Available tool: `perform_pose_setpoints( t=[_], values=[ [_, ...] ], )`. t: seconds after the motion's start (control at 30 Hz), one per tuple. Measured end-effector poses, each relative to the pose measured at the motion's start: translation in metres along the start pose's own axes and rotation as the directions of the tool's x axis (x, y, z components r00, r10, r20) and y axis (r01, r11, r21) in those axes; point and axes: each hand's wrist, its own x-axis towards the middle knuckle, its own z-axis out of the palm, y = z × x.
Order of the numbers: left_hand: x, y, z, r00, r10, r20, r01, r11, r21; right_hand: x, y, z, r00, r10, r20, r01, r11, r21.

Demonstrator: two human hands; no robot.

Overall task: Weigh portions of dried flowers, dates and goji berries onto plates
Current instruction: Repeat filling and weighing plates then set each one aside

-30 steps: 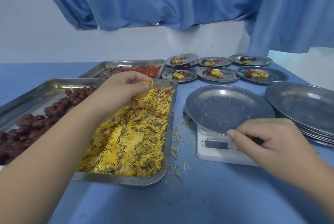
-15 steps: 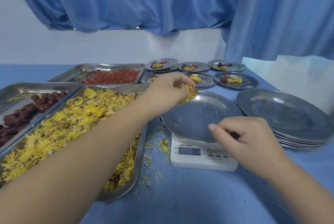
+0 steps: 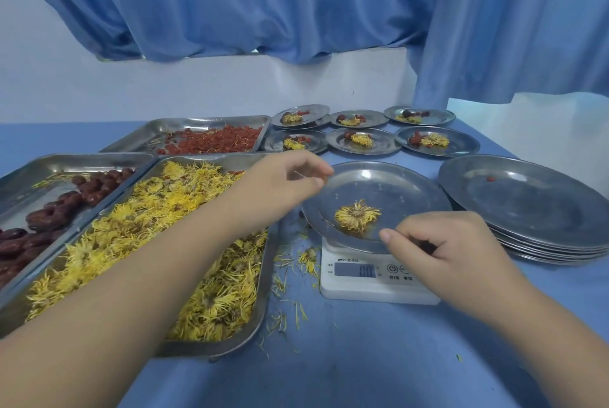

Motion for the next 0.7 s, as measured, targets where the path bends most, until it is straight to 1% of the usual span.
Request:
perform_pose_setpoints(
  t=[0.07, 0.1, 0.17, 0.2, 0.23, 0.3, 0.37, 0.4, 0.47, 0.53, 0.6, 0.7],
  values=[
    [-0.007, -0.006, -0.005, 0.998, -0.028, -0.058, 0.027, 1.0, -0.008, -0.001, 0.0, 0.001, 1.0, 0.007, 0.009, -0.007, 1.0, 0.006],
    [-0.011, -0.009, -0.006, 0.994, -0.035, -0.1, 0.038, 0.999, 0.024, -0.001, 0.0, 0.002, 1.0, 0.008, 0.012, -0.008, 1.0, 0.009],
    [-0.023, -0.017, -0.007, 0.984, -0.023, -0.176, 0.05, 0.987, 0.15, -0.001, -0.001, 0.003, 1.0, -0.002, 0.014, 0.002, 1.0, 0.007],
    [-0.029, -0.02, -0.006, 0.984, -0.003, -0.177, 0.044, 0.973, 0.228, -0.001, -0.001, 0.003, 1.0, -0.008, 0.01, 0.008, 1.0, 0.004],
    [-0.035, -0.023, -0.006, 0.99, 0.028, -0.138, 0.019, 0.945, 0.327, -0.001, -0.002, 0.003, 1.0, -0.011, 0.006, 0.011, 1.0, 0.003],
    [-0.043, -0.025, -0.003, 0.994, 0.1, 0.034, -0.103, 0.852, 0.513, -0.001, -0.002, 0.004, 1.0, -0.012, 0.004, 0.012, 1.0, 0.004],
    [-0.046, -0.028, 0.002, 0.974, 0.137, 0.182, -0.217, 0.799, 0.561, -0.001, -0.003, 0.004, 1.0, -0.012, 0.006, 0.012, 1.0, 0.004],
    [-0.046, -0.028, 0.005, 0.968, 0.126, 0.216, -0.229, 0.796, 0.56, -0.002, -0.003, 0.004, 1.0, -0.011, 0.008, 0.011, 1.0, 0.004],
    [-0.045, -0.03, 0.014, 0.97, 0.059, 0.236, -0.193, 0.781, 0.595, -0.002, -0.003, 0.003, 1.0, -0.015, 0.007, 0.015, 1.0, 0.005],
    [-0.043, -0.033, 0.024, 0.973, 0.007, 0.231, -0.166, 0.717, 0.677, -0.002, -0.002, 0.003, 1.0, -0.014, 0.004, 0.014, 1.0, 0.008],
    [-0.04, -0.032, 0.029, 0.976, 0.015, 0.216, -0.172, 0.662, 0.73, -0.002, -0.002, 0.003, 1.0, -0.011, 0.0, 0.011, 1.0, 0.012],
    [-0.036, -0.027, 0.032, 0.976, 0.034, 0.217, -0.188, 0.638, 0.747, -0.002, -0.002, 0.004, 1.0, -0.003, 0.011, 0.003, 1.0, 0.014]
  ],
)
